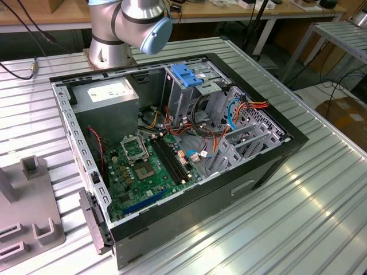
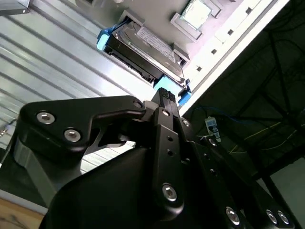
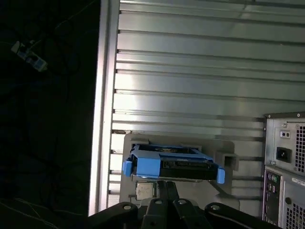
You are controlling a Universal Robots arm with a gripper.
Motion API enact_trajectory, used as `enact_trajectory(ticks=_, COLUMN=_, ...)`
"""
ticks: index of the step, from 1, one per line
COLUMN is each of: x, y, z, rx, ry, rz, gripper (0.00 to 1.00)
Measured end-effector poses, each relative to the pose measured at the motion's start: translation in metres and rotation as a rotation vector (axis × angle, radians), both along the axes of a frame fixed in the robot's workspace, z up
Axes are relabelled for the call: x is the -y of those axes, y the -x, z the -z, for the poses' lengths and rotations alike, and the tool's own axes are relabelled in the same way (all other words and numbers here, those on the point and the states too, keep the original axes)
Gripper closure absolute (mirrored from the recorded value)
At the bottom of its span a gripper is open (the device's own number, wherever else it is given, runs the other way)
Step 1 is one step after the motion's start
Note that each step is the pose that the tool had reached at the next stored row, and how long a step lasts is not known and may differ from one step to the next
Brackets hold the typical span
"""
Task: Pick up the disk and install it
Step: 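Pick up the disk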
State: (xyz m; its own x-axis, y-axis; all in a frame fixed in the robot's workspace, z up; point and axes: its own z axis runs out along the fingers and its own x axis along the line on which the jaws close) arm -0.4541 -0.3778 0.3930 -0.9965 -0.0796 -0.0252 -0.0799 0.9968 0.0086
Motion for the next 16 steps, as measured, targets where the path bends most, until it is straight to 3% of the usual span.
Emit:
enact_trajectory(ticks=5, x=0.0000, y=0.0000, z=0.0000, rx=0.0000, ry=0.0000, rz=-0.109, gripper=0.90)
enact_trajectory(ticks=9, x=0.0000, y=0.0000, z=0.0000, rx=0.0000, ry=0.0000, rz=-0.222, gripper=0.90)
enact_trajectory(ticks=16, x=0.0000, y=0.0000, z=0.0000, rx=0.0000, ry=0.0000, rz=-0.342, gripper=0.90)
